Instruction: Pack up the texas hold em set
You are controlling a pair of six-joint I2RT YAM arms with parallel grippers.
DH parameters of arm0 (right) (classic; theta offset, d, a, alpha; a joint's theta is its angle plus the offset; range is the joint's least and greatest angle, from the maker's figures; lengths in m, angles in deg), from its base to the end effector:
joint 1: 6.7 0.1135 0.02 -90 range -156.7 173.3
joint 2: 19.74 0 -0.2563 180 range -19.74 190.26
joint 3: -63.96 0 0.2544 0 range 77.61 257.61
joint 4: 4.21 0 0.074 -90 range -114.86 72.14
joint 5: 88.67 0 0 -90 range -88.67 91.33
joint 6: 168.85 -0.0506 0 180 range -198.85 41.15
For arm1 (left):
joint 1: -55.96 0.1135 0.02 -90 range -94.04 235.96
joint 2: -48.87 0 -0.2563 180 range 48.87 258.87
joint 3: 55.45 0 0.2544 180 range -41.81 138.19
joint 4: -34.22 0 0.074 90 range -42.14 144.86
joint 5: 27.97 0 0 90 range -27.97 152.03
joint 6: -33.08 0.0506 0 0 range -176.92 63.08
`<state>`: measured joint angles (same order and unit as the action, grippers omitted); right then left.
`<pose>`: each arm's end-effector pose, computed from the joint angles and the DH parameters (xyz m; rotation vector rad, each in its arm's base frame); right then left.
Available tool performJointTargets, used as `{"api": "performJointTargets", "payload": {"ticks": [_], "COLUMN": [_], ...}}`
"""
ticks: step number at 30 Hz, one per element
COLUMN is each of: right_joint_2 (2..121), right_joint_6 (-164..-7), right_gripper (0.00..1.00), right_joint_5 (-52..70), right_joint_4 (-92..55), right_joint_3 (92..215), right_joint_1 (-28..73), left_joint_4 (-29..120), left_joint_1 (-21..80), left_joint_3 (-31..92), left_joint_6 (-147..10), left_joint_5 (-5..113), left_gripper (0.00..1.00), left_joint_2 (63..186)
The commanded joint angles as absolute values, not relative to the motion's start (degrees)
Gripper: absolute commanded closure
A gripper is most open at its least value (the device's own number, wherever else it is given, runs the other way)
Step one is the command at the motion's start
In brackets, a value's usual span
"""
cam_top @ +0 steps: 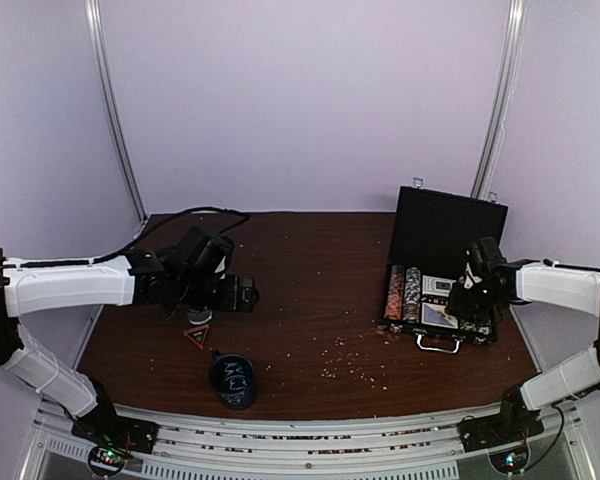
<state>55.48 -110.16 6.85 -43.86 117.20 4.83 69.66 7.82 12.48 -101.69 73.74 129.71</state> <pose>0.2436 0.0547 0.1567 0.4300 2.6570 0.3692 0.2140 -0.2235 0.2174 -0.0235 2.4543 -0.5029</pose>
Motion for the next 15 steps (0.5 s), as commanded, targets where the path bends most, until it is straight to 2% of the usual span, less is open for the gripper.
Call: {"api": "performJointTargets", "payload": {"ticks": [1, 7, 15], "right_joint_2": [54.11, 55.79, 59.93], "right_joint_6": [-107.09, -107.03, -111.08], "right_gripper": [0.65, 0.68, 0.71], "right_joint_5": [4.13, 5.1, 6.69], "right_joint_4": [-46.18, -45.76, -39.99], "right_joint_3": [122.37, 123.78, 117.59], "right_joint_1": [4.99, 4.99, 4.9], "left_joint_4": [73.51, 78.22, 80.88], "left_joint_1": [10.45, 15.19, 18.73], "left_joint_3": [11.69, 9.47, 7.56], "left_joint_6": [-103.66, -105.96, -108.23], "left_joint_5": [75.72, 74.54, 72.58], "left_gripper": [0.07, 0.07, 0.06], "left_joint_2": [127.01, 125.49, 126.05]}}
